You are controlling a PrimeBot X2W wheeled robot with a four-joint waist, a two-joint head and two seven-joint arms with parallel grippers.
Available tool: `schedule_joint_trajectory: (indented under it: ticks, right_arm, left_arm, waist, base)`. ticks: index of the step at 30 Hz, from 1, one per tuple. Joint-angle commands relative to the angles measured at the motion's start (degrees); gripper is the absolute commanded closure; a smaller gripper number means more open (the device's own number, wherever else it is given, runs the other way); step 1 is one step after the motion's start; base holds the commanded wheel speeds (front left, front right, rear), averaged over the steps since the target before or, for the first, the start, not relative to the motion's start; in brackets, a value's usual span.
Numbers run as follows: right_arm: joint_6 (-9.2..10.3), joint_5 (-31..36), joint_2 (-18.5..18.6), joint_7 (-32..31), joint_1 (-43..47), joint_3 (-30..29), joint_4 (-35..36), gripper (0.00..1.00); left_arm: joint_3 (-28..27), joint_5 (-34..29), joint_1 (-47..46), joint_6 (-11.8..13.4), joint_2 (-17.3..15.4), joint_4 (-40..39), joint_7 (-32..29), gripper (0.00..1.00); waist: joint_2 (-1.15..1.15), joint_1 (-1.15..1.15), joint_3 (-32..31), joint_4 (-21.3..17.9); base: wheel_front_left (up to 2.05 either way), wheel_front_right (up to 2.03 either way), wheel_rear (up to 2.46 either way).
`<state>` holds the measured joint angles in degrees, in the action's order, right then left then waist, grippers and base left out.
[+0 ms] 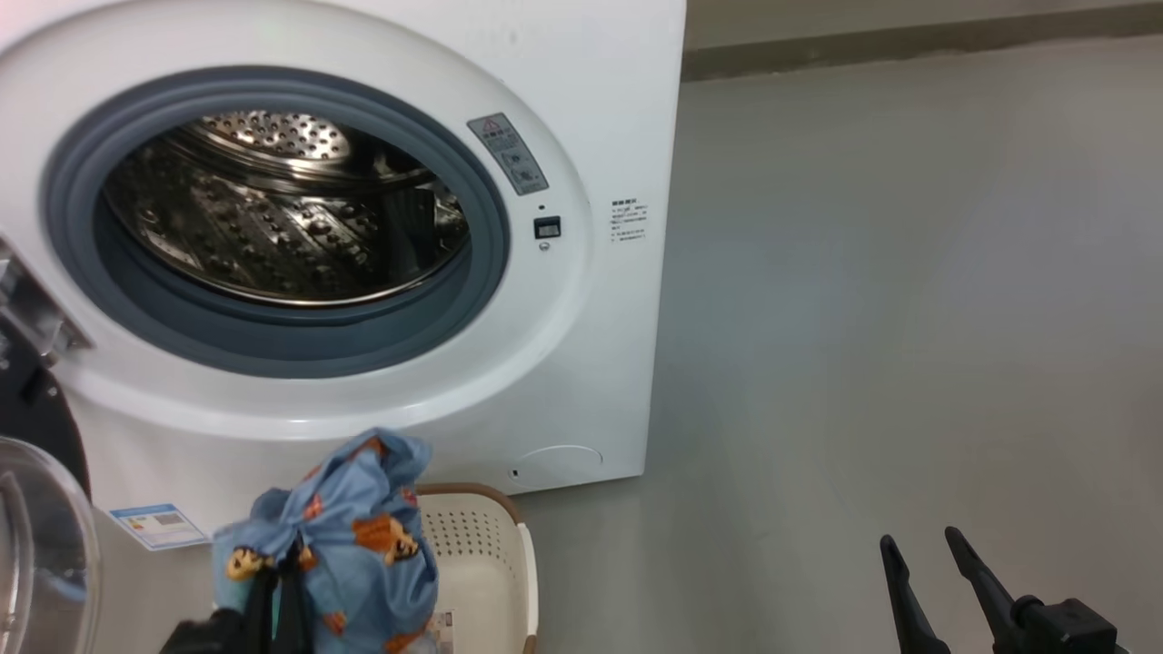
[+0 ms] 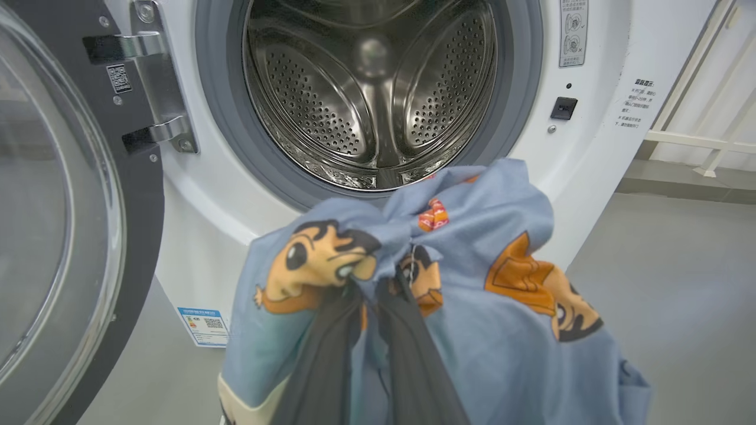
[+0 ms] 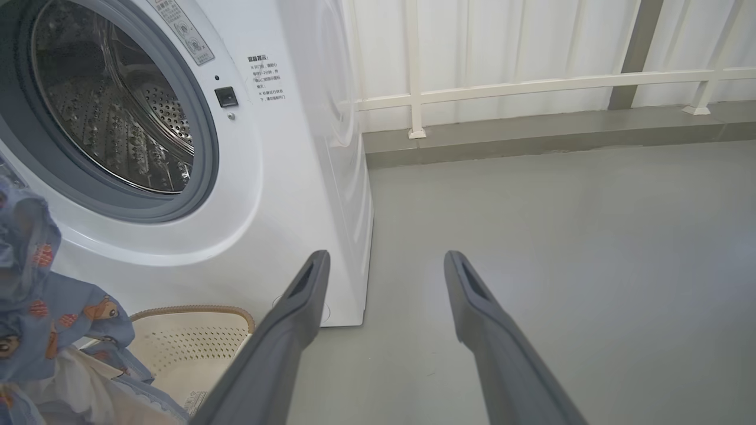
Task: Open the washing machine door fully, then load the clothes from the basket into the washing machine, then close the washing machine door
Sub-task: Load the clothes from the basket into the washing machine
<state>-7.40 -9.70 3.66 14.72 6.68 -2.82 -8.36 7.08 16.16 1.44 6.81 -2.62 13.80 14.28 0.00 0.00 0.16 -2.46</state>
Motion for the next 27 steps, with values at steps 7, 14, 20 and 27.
schedule_joint_trajectory:
  ticks: [7, 14, 20, 27]
  right_arm:
    - [-0.09, 0.1, -0.3, 0.3, -4.9, 1.6, 1.8, 0.00]
    - [-0.09, -0.1, -0.7, 0.3, -7.0, 2.1, 1.8, 0.00]
    - [-0.09, -1.0, -0.8, 0.3, -8.6, 2.8, 1.7, 0.00]
    - [-0.09, -2.3, -0.8, 0.3, -10.3, 4.3, 1.7, 0.00]
  left_arm:
    - [-3.0, -2.2, -11.5, -0.9, -0.8, 1.9, 0.7, 1.00]
    - [-6.7, -1.9, -20.6, -1.6, -2.6, 5.3, 0.7, 1.00]
    - [-9.5, -2.2, -28.4, -2.1, -5.0, 10.1, 0.7, 1.00]
    - [-11.0, -3.3, -38.4, -2.1, -7.9, 19.3, 0.7, 1.00]
  waist:
    - [0.00, 0.00, 4.6, -3.8]
    - [0.00, 0.00, 8.2, -7.1]
    - [0.00, 0.00, 11.4, -9.5]
    - [0.00, 0.00, 14.1, -11.5]
  base:
    - [0.00, 0.00, 0.00]
    - [0.00, 0.00, 0.00]
    - [0.00, 0.00, 0.00]
    - [0.00, 0.00, 0.00]
